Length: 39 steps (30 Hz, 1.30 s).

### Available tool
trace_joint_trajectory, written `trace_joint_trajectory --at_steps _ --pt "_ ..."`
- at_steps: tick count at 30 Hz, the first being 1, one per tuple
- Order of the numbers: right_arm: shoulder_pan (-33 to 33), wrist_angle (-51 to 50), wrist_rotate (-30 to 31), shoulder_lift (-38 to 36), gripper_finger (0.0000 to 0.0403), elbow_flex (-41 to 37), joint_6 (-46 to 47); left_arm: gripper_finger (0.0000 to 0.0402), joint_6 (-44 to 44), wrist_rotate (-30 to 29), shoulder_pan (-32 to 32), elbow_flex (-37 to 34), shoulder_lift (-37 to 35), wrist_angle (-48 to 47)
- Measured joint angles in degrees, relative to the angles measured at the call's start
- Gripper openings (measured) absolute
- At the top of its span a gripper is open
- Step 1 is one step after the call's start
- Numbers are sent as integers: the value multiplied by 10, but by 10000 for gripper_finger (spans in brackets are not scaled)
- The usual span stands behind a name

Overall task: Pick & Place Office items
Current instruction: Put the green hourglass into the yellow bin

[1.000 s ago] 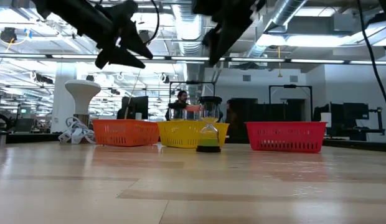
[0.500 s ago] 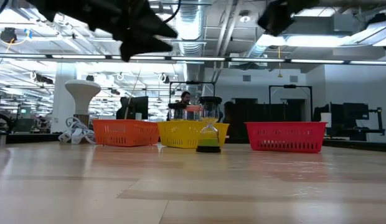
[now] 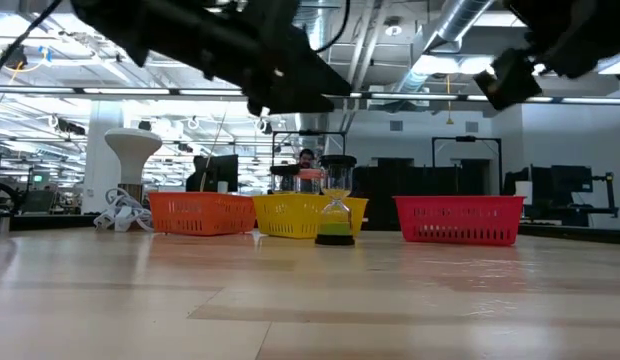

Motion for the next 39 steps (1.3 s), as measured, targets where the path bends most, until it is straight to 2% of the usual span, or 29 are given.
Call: trace_joint_trajectory --at_steps 6,10,17,26,39 --pt "-30 11 48 -93 221 -87 17 275 13 1 26 37 46 4" --pt "-52 56 53 -139 221 -141 14 276 1 0 42 37 64 2" --pt "-82 77 51 -181 221 -156 18 276 -14 19 44 37 95 2" --pt "-83 75 49 -189 221 -156 48 275 -16 14 52 37 112 9" --pt "-83 73 49 -189 221 -156 48 275 12 17 49 36 79 2"
